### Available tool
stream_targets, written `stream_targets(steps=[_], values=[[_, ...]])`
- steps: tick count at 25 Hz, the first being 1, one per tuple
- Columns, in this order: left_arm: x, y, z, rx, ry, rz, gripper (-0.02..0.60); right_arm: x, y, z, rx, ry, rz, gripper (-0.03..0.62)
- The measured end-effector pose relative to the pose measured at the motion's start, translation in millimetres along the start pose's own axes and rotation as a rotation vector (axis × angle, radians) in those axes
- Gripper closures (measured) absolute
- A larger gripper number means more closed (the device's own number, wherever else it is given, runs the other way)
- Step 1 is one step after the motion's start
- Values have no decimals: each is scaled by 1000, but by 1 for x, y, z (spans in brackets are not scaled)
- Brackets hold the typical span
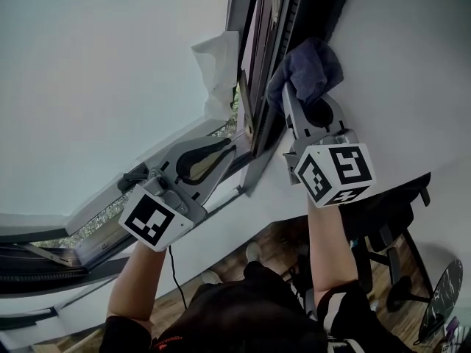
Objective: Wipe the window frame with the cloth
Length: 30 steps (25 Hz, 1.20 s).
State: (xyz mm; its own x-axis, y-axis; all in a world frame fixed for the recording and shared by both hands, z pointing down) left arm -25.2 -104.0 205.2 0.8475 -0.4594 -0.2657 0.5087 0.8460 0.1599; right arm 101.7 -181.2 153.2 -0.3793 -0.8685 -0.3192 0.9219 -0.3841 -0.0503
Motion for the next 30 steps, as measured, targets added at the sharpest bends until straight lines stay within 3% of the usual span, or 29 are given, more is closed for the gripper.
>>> stream_targets(steps=[30], values=[[-13, 14, 110, -185, -132, -60, 546, -37, 5, 149, 93, -182, 6, 543]])
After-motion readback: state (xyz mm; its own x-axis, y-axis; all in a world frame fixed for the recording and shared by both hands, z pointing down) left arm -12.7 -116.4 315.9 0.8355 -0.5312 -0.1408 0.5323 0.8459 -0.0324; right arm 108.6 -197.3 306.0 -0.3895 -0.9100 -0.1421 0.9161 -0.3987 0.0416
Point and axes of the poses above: the fingertips, and each gripper's own axes: x forward along the fingers, y to its right, z out of its underside, the point moved 2 cm from there along -x, backward along the fingers, and after that the axes turned 11 degrees about y, right-handed, at the moved point
